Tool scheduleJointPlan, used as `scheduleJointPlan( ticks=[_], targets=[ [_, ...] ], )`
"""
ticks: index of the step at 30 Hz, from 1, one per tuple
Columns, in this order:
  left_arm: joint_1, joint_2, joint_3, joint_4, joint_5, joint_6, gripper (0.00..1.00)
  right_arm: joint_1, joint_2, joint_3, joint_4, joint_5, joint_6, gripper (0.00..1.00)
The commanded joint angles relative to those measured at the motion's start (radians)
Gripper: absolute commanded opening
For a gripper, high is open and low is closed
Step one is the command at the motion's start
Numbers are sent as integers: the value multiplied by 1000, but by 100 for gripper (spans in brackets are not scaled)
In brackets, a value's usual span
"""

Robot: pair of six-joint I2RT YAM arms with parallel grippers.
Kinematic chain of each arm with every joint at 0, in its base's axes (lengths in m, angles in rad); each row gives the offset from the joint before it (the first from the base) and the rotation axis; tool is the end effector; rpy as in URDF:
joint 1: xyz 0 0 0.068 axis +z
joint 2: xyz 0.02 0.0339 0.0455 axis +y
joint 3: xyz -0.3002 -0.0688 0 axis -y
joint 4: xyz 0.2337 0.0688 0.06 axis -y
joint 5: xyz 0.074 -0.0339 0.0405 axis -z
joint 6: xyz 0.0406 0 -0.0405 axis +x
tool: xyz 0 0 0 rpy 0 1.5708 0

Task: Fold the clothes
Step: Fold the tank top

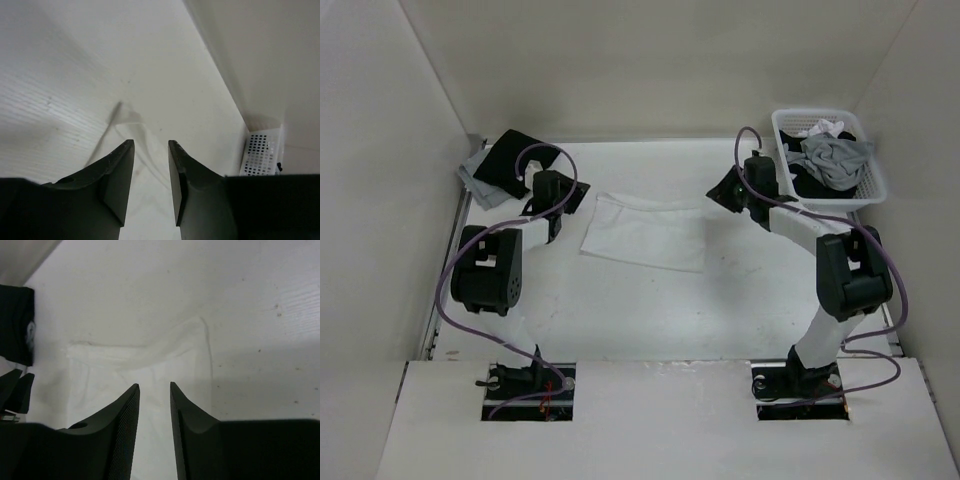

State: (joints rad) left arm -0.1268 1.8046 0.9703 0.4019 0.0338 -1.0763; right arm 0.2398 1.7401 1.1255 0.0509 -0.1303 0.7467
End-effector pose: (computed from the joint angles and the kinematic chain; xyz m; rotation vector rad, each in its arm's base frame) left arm 0.3917 -0.0513 0.2247 -0.9377 1.8740 -0.7879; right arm 0.3802 0.0984 0.2626 0.4781 2.1632 0.7048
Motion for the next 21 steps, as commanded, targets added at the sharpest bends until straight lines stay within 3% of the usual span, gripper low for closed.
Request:
scheduleJointPlan(
  ticks=[1,5,6,8,11,12,16,18,21],
  targets=[
    [22,-120,-95,64,-15,-1,32,2,-31,-28,56,18,-18,39],
    [-13,-336,-350,83,-107,36,29,60,-195,-254,138,106,-21,37],
    [-20,-384,-401,77,-113,51,29,80,-236,-312,157,118,-14,29],
    [-29,-462,-484,42,-114,81,30,124,-304,-416,182,135,2,3],
    [-36,-521,-538,-23,-89,113,38,183,-365,-547,219,155,49,0],
    [-43,-525,-542,-31,-71,125,40,195,-378,-575,230,159,57,1],
    [-50,-492,-538,-46,-34,157,42,233,-425,-674,253,181,94,32],
    [-47,-464,-529,-67,-40,161,40,238,-422,-694,253,176,109,39],
    [-50,-426,-527,-74,-54,157,38,243,-396,-705,277,161,123,42]
  ],
)
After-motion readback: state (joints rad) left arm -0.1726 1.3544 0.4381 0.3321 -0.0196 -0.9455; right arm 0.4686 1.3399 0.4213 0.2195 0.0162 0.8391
